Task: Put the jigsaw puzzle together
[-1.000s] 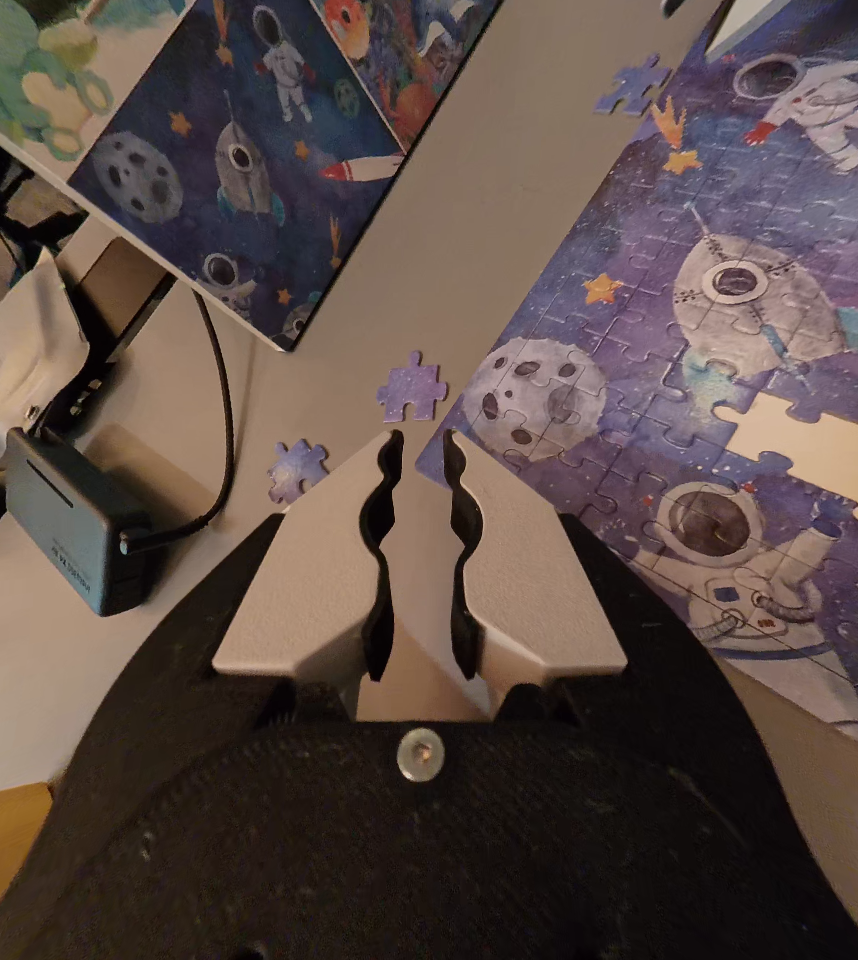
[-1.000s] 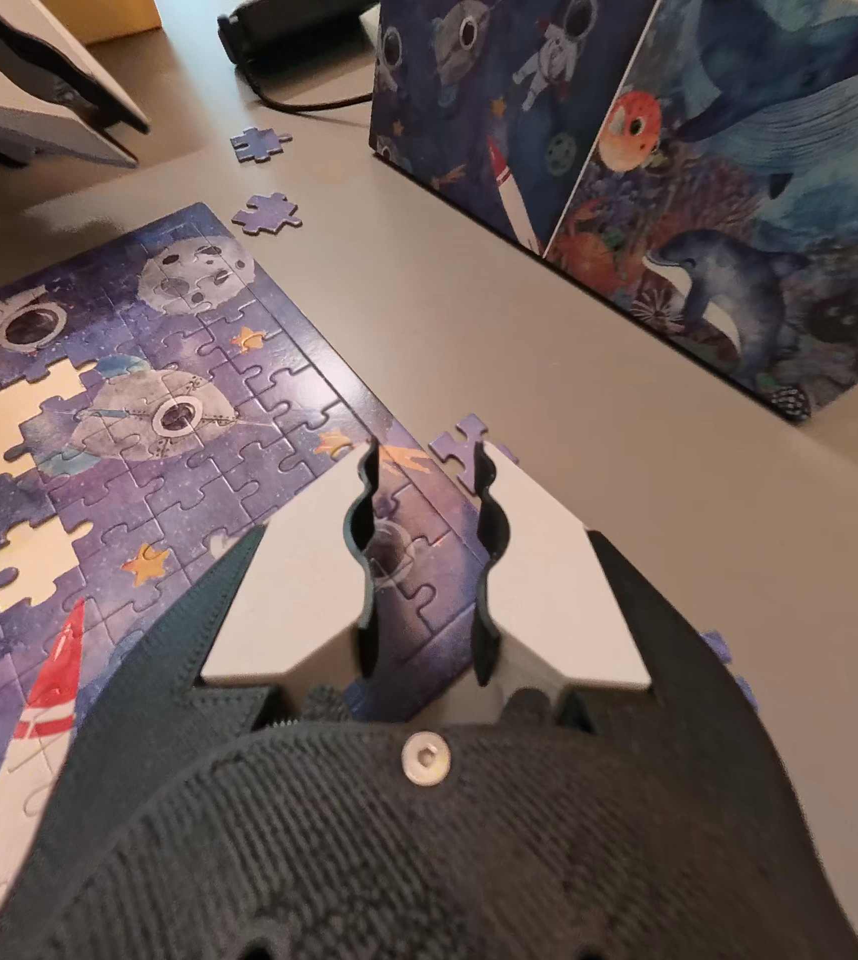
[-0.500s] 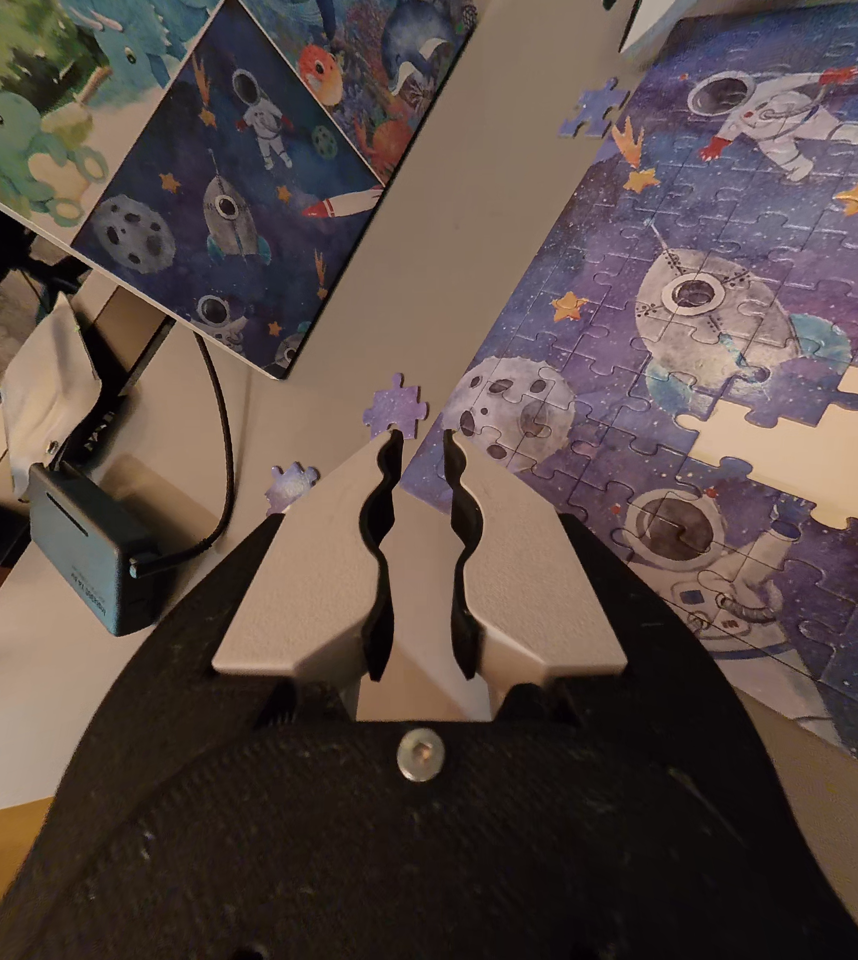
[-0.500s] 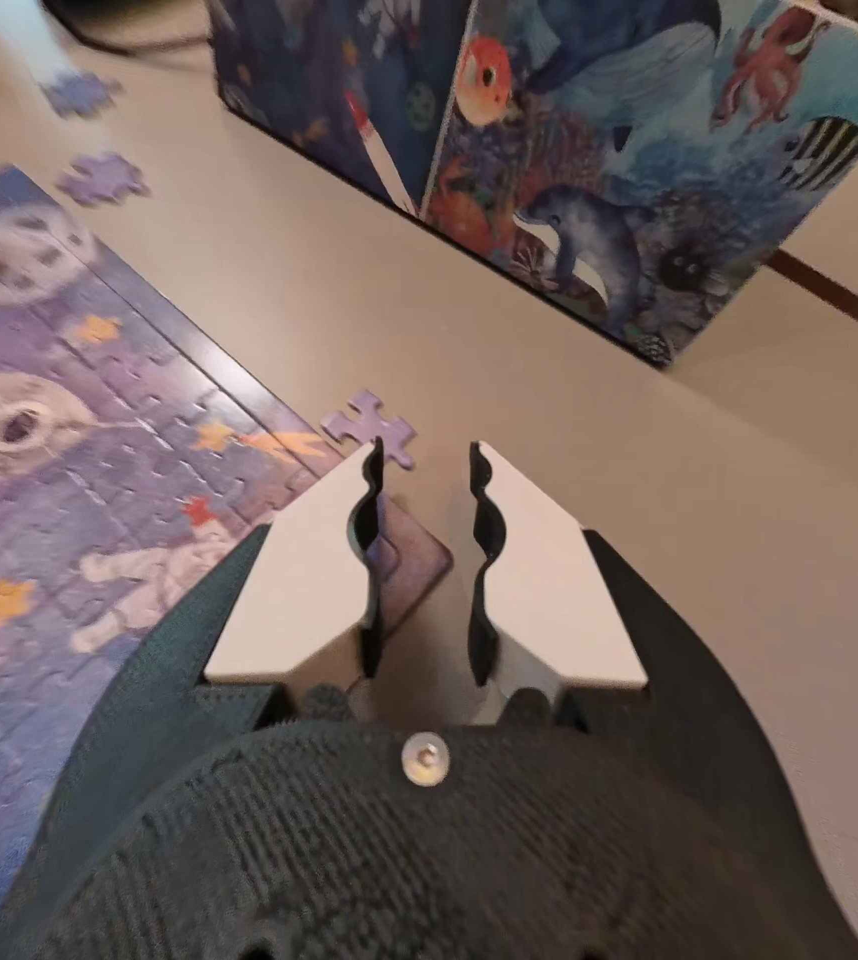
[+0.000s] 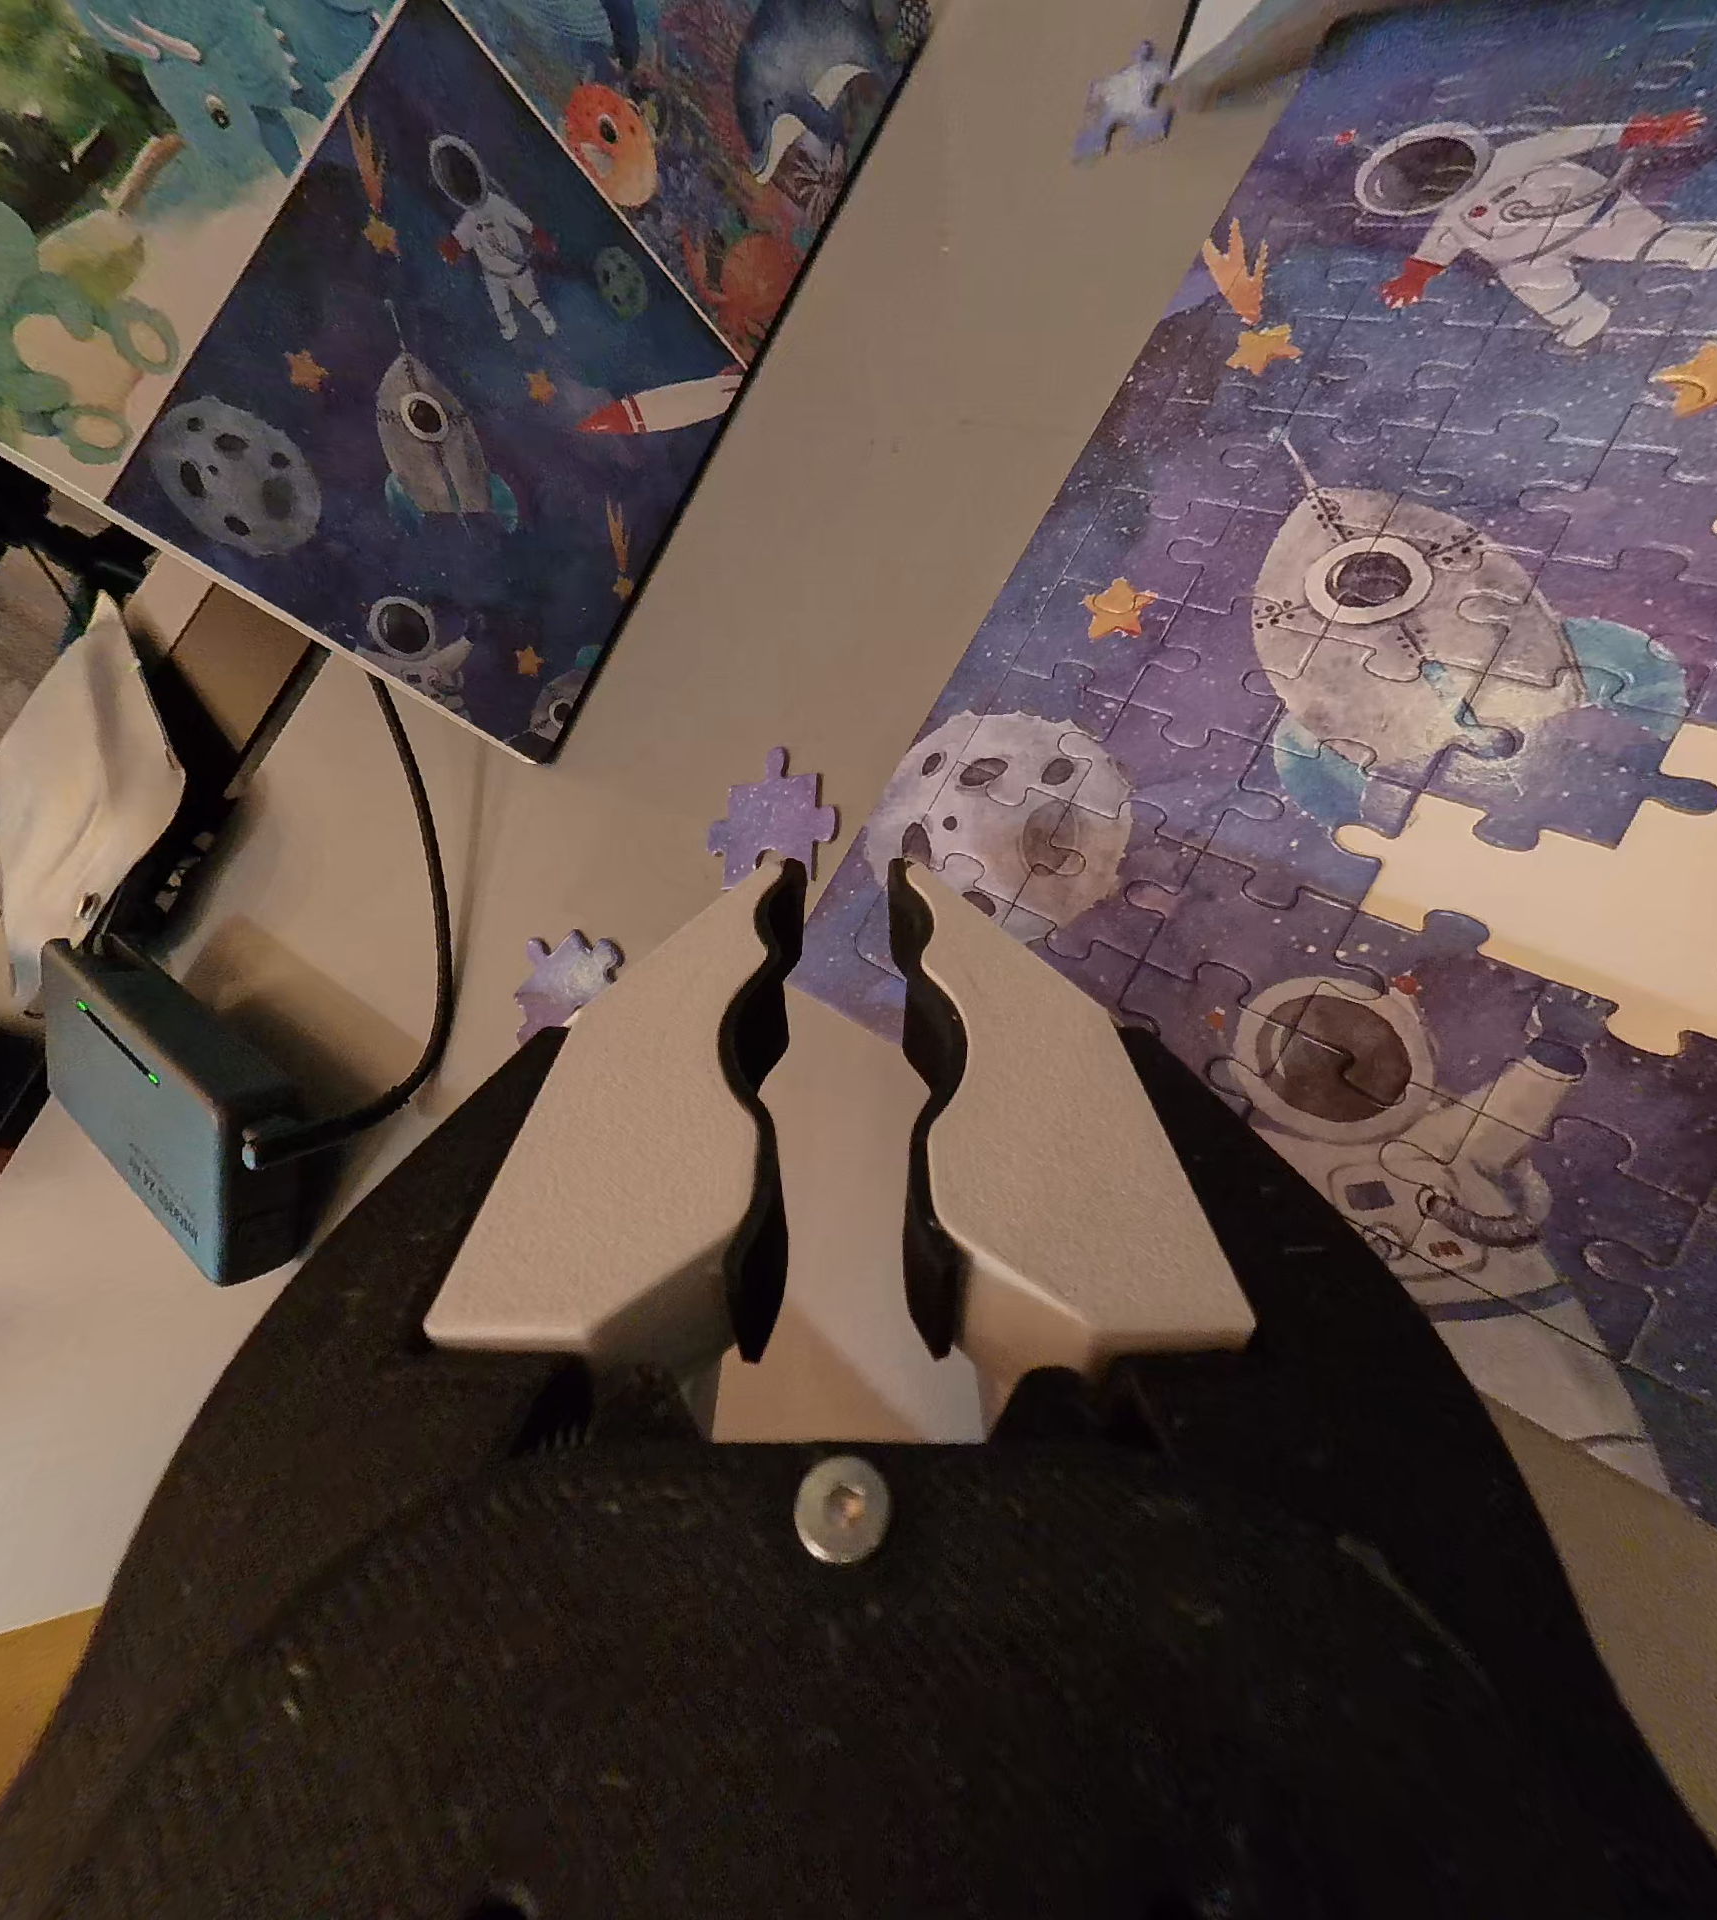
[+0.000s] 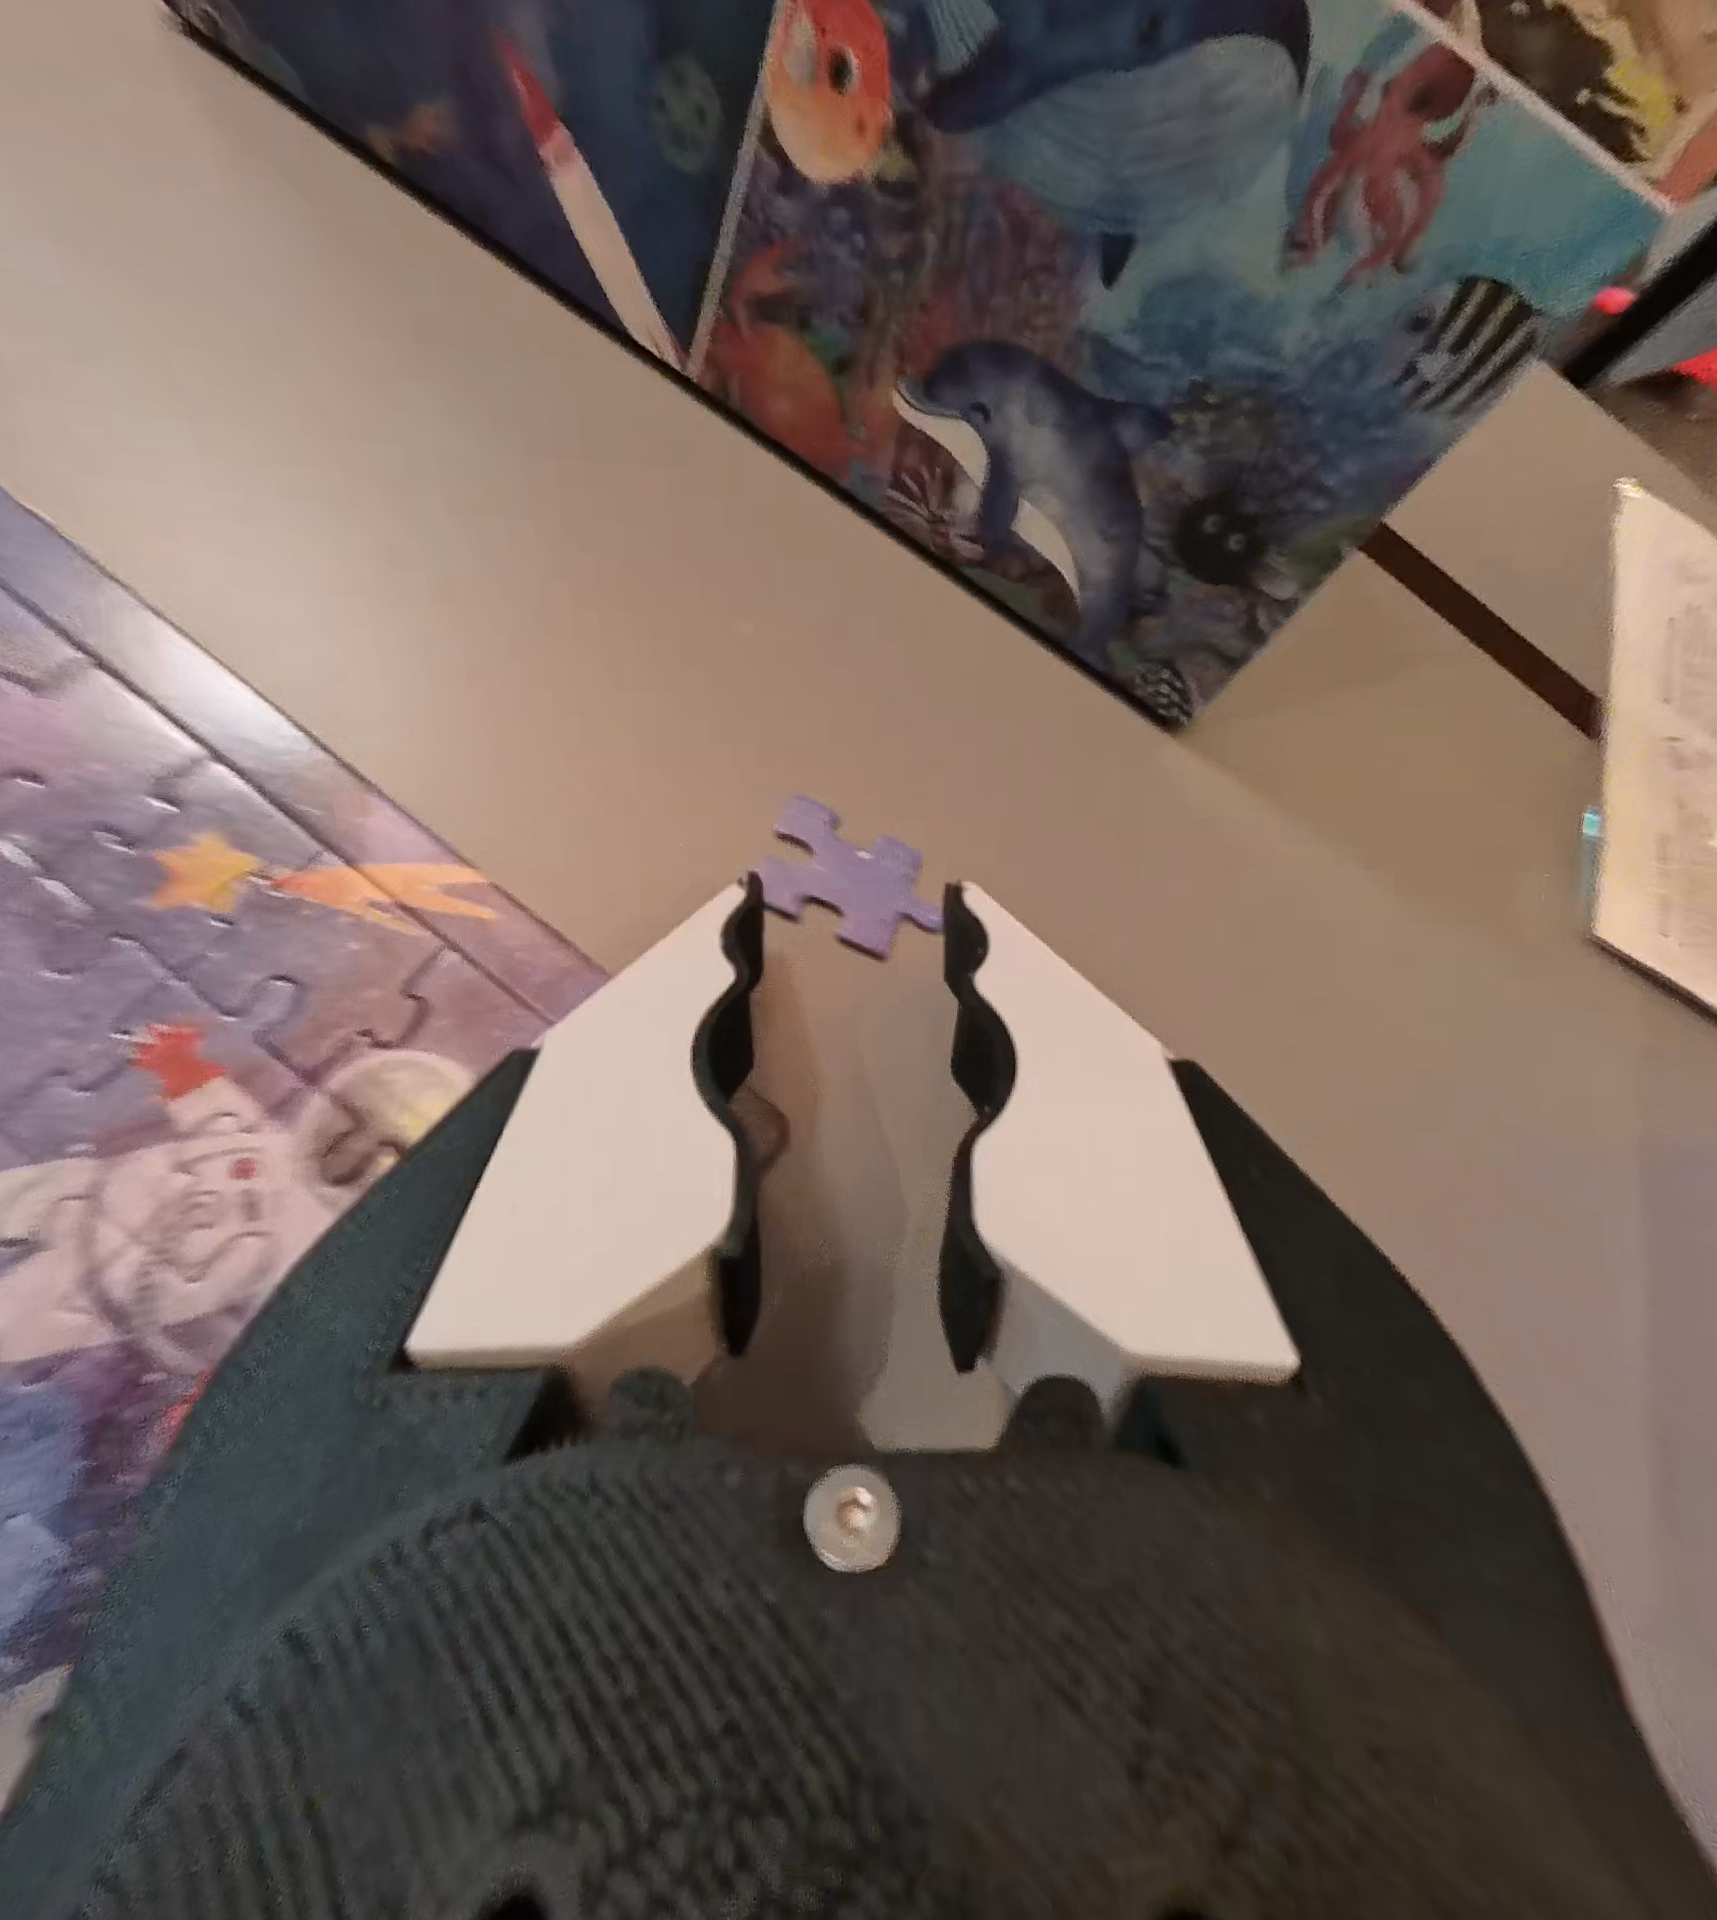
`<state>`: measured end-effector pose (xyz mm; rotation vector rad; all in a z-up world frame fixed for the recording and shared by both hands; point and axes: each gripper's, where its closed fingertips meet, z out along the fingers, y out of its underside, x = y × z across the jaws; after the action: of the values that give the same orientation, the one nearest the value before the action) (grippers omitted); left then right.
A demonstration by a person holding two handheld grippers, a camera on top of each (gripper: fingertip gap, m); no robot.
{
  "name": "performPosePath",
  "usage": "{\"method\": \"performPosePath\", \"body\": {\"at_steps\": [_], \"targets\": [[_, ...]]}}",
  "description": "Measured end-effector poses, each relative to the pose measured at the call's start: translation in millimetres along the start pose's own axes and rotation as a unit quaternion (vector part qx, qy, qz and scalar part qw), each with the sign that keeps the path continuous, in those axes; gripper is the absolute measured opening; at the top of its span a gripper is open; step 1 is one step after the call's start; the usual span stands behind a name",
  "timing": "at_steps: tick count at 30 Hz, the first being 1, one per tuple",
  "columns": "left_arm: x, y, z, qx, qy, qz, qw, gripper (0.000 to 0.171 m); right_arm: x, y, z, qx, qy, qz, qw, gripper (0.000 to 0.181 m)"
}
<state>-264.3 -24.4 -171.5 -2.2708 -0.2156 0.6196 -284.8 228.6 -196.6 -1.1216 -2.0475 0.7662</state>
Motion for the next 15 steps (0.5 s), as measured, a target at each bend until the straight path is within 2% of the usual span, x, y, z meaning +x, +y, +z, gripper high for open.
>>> {"method": "performPosePath", "body": {"at_steps": [3,9,13,15], "targets": [[0,0,0,-0.001,0.000,0.000,1.000,0.014,-13,-8,-2,0.012,-0.037,0.035,0.999,0.042],[1,0,0,0.000,0.001,0.002,1.000,0.014,-18,3,10,-0.023,-0.060,0.087,0.994,0.071],[3,-1,1,-0.002,0.002,0.006,1.000,0.015,-18,3,11,-0.027,-0.061,0.109,0.992,0.061],[3,0,1,-0.003,0.001,0.008,1.000,0.014,-21,4,9,-0.025,-0.076,0.112,0.990,0.033]]}}
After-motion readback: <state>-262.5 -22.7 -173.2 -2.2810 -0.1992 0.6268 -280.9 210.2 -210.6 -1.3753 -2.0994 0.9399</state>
